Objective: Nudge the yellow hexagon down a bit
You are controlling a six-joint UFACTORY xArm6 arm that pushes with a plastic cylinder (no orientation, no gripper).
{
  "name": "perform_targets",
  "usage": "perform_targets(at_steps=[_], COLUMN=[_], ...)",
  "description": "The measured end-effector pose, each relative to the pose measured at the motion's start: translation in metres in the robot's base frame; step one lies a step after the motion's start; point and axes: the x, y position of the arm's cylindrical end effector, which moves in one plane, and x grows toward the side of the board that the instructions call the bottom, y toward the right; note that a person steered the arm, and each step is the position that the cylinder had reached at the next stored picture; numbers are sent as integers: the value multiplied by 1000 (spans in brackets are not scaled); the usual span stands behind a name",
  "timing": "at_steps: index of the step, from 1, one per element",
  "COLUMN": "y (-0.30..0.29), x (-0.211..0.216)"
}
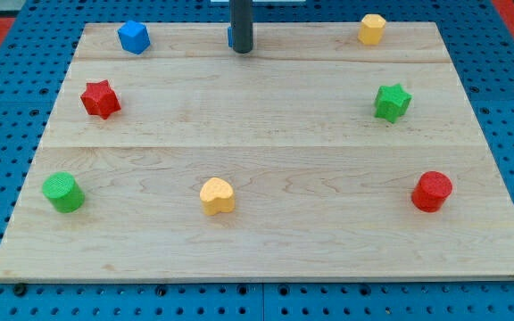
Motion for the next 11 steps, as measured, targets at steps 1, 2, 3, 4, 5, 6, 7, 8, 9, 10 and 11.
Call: perform_targets(at_steps=[1,2,3,4,5,6,7,8,9,10,11], y=[0,51,138,224,279,285,280,241,216,212,182], x=[0,43,68,45,-13,-56,-57,-57,-57,-57,-46])
